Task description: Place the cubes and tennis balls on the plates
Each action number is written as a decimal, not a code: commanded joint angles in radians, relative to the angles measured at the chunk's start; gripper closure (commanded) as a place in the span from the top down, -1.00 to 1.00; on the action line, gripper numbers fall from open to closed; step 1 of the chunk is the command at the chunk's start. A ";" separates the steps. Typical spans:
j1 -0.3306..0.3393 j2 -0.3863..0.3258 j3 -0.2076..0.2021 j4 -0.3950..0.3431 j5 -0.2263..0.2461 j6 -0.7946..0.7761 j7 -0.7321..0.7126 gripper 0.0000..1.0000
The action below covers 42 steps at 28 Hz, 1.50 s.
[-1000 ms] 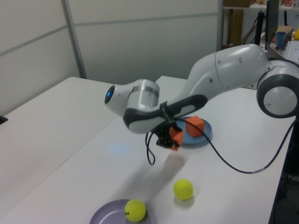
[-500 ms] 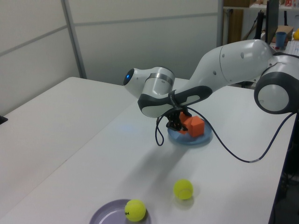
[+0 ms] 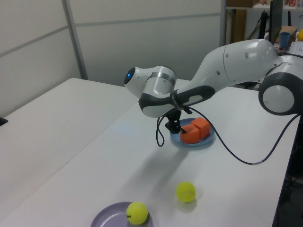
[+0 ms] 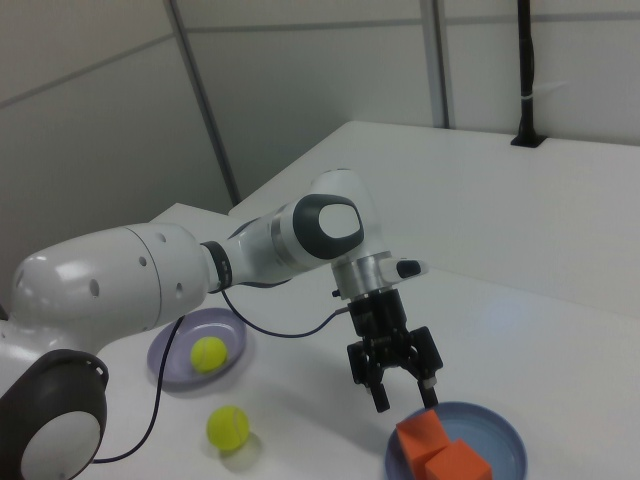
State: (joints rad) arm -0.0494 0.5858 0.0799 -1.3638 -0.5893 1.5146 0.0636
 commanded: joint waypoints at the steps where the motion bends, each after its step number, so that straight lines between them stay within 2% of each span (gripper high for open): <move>1: 0.014 -0.064 -0.002 -0.014 0.068 -0.013 -0.021 1.00; 3: 0.023 -0.081 0.000 -0.014 0.085 -0.045 -0.039 1.00; 8: 0.086 -0.109 0.052 -0.021 0.091 -0.189 -0.065 1.00; 12: 0.094 -0.107 0.151 -0.046 0.088 -0.296 -0.056 1.00; 15: 0.097 -0.106 0.207 -0.078 0.088 -0.365 -0.054 1.00; 18: 0.112 -0.100 0.244 -0.103 0.092 -0.402 -0.053 1.00; 21: 0.141 -0.098 0.253 -0.156 0.097 -0.410 -0.050 1.00; 27: 0.195 -0.066 0.253 -0.205 0.105 -0.404 -0.019 1.00; 33: 0.241 -0.024 0.253 -0.215 0.109 -0.396 0.010 1.00; 42: 0.249 0.028 0.253 -0.213 0.094 -0.289 0.042 1.00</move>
State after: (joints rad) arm 0.2004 0.6038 0.3392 -1.5632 -0.4996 1.1631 0.0709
